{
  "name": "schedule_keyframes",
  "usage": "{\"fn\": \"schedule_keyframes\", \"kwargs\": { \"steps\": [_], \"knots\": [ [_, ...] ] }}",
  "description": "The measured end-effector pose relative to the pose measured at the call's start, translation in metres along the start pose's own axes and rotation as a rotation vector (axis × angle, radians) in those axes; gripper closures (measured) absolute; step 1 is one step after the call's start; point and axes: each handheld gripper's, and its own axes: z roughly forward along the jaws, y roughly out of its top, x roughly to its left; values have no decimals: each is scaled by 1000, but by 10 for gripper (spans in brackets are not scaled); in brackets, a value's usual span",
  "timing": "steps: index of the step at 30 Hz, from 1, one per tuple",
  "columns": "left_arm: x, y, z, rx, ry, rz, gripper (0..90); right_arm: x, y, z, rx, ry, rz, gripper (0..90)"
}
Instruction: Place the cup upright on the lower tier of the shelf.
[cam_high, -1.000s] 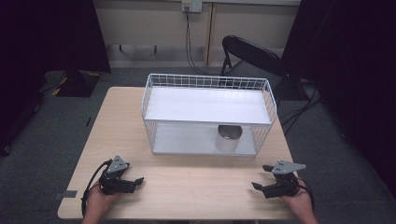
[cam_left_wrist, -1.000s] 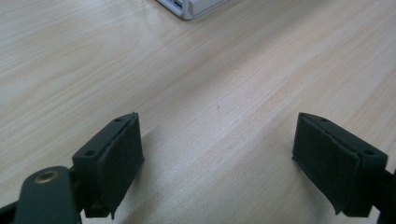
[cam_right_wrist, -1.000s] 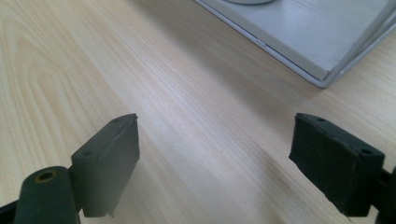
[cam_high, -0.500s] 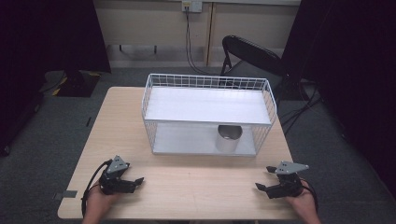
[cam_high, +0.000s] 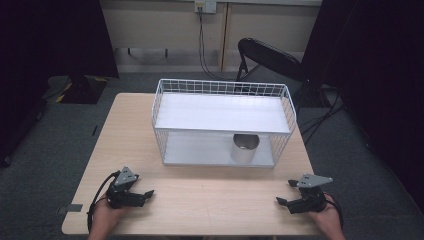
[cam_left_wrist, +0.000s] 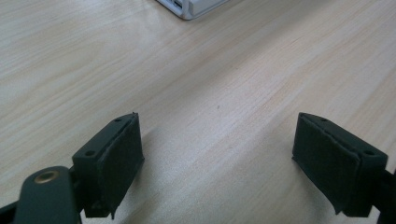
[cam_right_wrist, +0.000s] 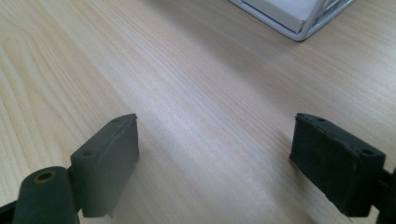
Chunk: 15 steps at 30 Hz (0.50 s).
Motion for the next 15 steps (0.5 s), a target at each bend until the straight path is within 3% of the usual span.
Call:
{"fn": "schedule_keyframes", "kwargs": {
  "steps": [15],
  "knots": [
    [0,0,0,-1,-2,-3,155,-1,-1,0,4,-10,4,126]
  ]
}}
